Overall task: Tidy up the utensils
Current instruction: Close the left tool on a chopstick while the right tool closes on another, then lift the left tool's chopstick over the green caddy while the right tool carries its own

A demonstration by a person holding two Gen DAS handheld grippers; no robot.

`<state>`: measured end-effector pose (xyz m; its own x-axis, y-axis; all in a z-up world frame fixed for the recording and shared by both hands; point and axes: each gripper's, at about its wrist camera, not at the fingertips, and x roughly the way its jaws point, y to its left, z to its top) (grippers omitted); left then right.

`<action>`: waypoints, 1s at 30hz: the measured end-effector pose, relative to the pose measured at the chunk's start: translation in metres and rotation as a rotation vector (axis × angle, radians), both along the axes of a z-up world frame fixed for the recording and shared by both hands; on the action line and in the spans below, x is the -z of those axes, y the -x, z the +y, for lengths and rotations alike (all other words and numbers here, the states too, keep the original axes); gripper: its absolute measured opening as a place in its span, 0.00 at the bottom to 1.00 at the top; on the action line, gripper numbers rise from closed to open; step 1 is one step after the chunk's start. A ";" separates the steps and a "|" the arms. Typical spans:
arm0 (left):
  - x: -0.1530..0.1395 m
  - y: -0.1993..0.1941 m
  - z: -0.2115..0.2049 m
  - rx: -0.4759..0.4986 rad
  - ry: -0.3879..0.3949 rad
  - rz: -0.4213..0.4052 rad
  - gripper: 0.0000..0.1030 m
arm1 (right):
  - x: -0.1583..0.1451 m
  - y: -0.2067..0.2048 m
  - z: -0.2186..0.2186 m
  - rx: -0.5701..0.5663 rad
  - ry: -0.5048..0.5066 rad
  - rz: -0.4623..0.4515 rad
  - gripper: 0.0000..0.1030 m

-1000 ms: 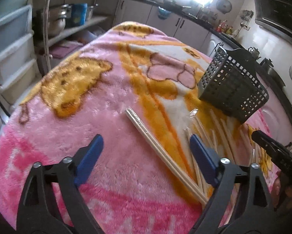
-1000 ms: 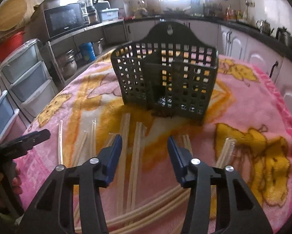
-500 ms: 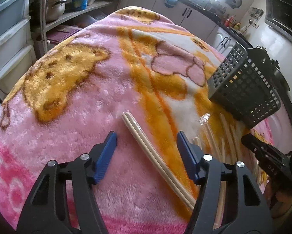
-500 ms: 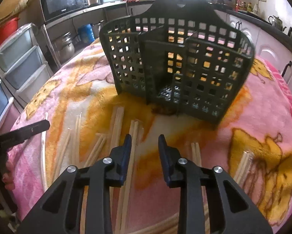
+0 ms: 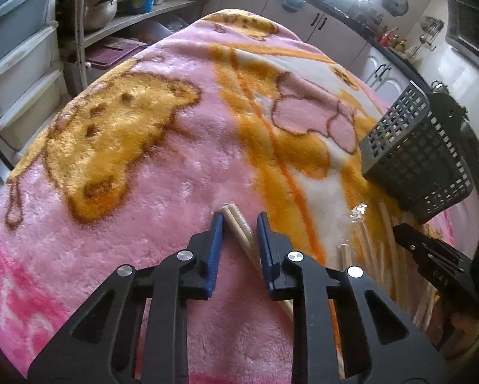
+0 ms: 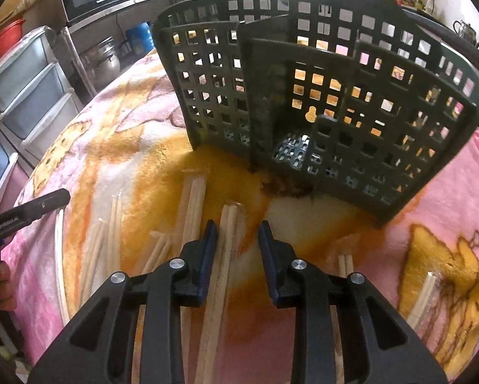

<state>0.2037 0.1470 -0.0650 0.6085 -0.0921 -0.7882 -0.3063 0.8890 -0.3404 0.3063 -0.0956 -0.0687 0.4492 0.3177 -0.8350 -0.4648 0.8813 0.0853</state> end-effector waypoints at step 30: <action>-0.097 -0.005 -0.009 0.053 -0.091 -0.273 0.01 | -0.096 0.014 -0.018 -0.038 -0.238 -0.206 0.06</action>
<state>0.2088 0.1381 0.0320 0.7954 -0.0652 -0.6026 -0.1672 0.9320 -0.3216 0.2923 -0.1133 0.0275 0.5851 0.5134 -0.6278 -0.5259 0.8295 0.1882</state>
